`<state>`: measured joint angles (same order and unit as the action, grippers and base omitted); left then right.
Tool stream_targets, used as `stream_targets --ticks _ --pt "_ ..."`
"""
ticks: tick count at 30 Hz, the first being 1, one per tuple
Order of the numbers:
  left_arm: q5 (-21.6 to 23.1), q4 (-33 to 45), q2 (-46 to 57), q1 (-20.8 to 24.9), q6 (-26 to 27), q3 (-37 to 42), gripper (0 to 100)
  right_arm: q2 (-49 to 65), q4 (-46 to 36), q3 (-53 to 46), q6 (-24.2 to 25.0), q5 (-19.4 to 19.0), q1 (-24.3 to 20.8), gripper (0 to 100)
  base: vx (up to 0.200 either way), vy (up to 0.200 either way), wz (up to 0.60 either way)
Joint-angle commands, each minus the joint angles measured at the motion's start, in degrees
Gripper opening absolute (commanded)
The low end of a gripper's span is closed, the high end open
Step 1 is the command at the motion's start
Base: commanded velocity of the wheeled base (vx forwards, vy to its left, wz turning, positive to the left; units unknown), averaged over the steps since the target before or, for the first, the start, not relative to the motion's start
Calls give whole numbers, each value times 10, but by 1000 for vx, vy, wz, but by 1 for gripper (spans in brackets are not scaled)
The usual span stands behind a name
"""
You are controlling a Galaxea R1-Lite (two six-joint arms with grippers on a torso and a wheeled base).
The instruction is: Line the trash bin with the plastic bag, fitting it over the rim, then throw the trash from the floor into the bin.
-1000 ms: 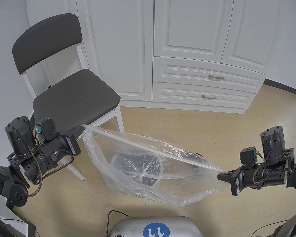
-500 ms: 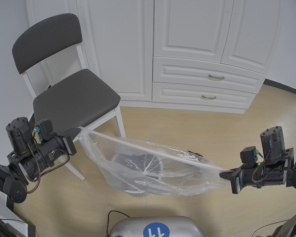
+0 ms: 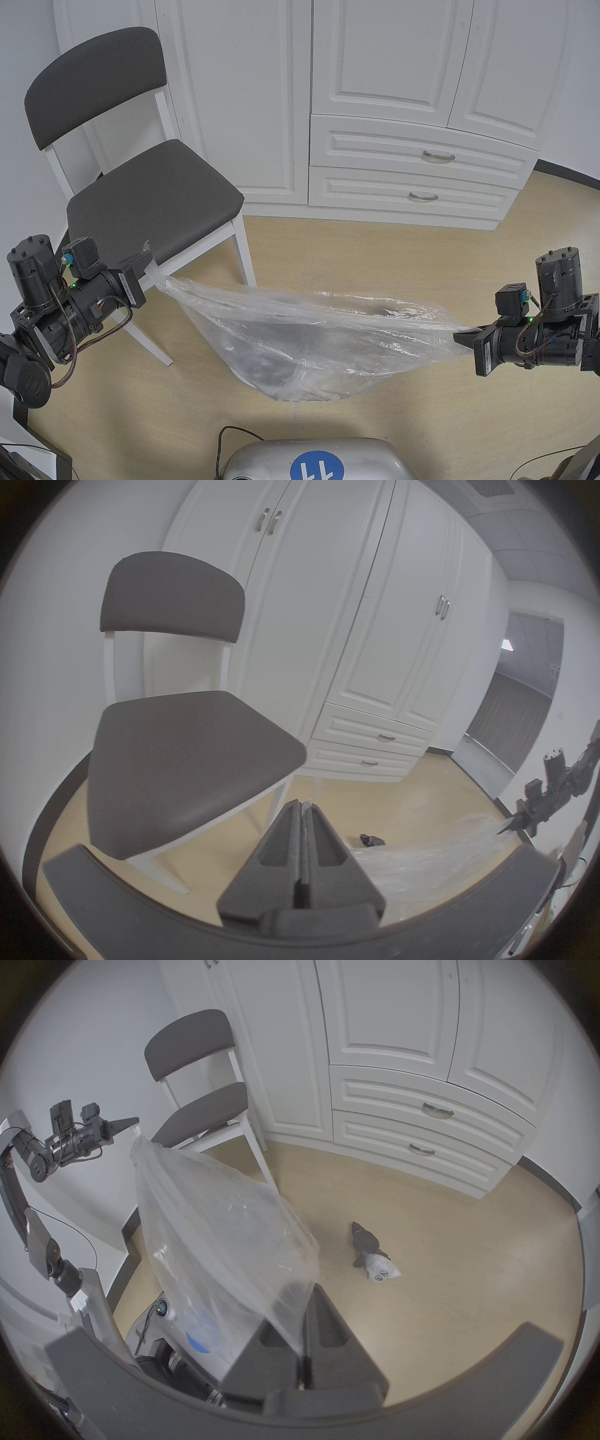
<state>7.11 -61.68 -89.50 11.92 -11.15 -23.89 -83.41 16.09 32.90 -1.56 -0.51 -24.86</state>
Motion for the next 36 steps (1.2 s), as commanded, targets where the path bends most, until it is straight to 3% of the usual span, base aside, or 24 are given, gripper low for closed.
stream_targets --ticks 1,6,13,20,25,28,31,36 --pt "3 -1 6 7 0 2 0 -2 10 -5 0 -3 -5 0 0 0 0" --pt "3 0 8 9 -1 2 0 -3 12 -3 6 -5 -17 0 0 0 0" --pt "3 -1 10 21 -7 2 0 -30 161 -29 67 -5 -49 0 0 0 0" --pt "6 -9 24 44 -45 3 0 -109 450 -106 89 -19 -64 0 0 0 0" --pt "25 -11 37 55 -50 12 0 -142 593 -165 88 -78 -66 0 0 0 0" --pt "45 -12 43 57 -48 26 0 -159 711 -234 82 -175 -55 0 0 0 0" --pt "63 -12 51 57 -49 33 0 -182 739 -270 70 -220 -45 0 0 0 0" --pt "93 -12 69 57 -48 53 0 -218 739 -301 7 -239 -44 0 0 0 0"
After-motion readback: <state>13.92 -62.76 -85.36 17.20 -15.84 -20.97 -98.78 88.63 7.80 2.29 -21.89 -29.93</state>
